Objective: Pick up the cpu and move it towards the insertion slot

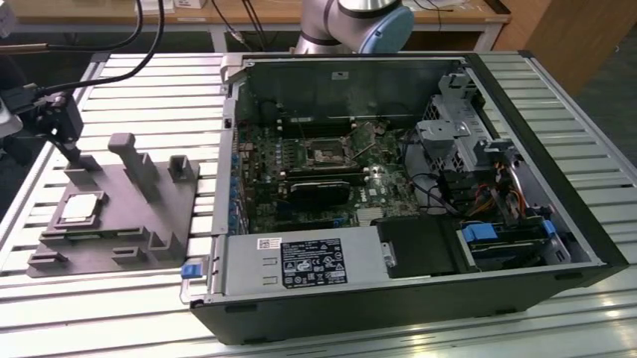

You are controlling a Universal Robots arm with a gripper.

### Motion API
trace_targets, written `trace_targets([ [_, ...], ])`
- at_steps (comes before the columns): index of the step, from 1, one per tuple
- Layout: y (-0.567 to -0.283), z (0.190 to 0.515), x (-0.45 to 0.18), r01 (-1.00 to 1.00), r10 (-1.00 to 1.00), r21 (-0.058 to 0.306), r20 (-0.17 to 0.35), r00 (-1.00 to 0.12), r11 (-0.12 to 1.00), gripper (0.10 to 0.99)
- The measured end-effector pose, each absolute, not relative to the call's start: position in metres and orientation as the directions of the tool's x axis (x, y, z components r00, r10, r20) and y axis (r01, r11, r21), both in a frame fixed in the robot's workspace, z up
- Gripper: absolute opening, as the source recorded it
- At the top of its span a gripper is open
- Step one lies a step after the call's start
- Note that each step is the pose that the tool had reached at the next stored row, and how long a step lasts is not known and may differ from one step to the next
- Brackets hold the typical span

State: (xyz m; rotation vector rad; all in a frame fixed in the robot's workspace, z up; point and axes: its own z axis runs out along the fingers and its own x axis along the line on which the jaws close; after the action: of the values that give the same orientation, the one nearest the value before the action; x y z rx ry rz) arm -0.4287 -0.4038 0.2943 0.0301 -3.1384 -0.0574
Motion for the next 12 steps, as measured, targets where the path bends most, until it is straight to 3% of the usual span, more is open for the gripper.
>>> trace_targets([
  [12, -0.404, 0.278, -0.429, -0.019, -0.019, 0.037, 0.002, -1.000, 0.999, 0.647],
])
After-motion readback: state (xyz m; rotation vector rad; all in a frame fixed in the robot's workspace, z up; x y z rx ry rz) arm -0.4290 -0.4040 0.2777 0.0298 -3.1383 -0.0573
